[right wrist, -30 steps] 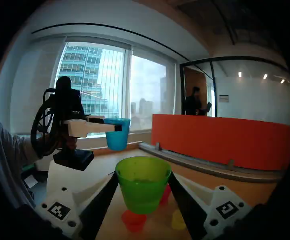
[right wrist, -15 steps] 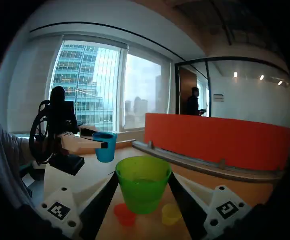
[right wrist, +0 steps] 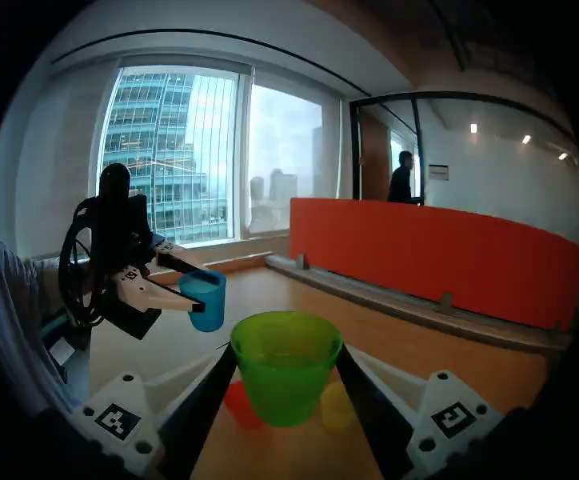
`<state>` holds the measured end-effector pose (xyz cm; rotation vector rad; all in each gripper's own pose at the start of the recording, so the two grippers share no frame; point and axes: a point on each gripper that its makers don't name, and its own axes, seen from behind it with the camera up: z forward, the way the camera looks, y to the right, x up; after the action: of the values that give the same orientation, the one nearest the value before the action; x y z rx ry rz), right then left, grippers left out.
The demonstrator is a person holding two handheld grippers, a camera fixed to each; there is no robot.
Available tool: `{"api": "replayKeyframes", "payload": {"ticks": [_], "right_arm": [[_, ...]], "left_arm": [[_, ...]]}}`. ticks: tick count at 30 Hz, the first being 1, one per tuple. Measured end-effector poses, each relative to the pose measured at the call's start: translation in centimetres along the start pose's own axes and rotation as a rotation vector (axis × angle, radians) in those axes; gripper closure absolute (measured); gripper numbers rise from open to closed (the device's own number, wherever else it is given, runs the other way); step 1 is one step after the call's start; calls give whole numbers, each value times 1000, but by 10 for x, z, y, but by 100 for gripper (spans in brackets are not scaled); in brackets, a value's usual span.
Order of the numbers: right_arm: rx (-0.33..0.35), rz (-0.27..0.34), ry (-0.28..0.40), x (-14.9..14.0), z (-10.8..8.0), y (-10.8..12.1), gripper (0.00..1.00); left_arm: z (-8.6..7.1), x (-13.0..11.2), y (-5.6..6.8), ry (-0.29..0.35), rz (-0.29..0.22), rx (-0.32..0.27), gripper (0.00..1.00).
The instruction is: Pour water
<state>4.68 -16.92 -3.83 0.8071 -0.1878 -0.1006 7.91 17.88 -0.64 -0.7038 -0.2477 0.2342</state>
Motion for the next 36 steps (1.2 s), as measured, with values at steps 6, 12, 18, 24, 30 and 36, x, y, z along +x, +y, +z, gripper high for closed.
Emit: {"api": "replayKeyframes", "payload": {"ticks": [6, 12, 18, 24, 30, 36], "right_arm": [[16, -8, -62, -22, 3, -1, 9], [21, -34, -141, -50, 6, 1, 9], [23, -36, -204, -72, 9, 6, 9], [30, -46, -264, -94, 12, 8, 9], [37, -58, -310, -112, 17, 6, 9], [41, -53, -344, -127, 23, 5, 9]], "left_arm": [[7, -25, 3, -64, 28, -3, 11], [11, -49, 8, -126, 48, -14, 11], [16, -72, 11, -186, 55, -31, 10], [20, -93, 16, -243, 60, -55, 11], [26, -113, 16, -297, 68, -70, 11], [34, -131, 12, -346, 69, -73, 11]]}}
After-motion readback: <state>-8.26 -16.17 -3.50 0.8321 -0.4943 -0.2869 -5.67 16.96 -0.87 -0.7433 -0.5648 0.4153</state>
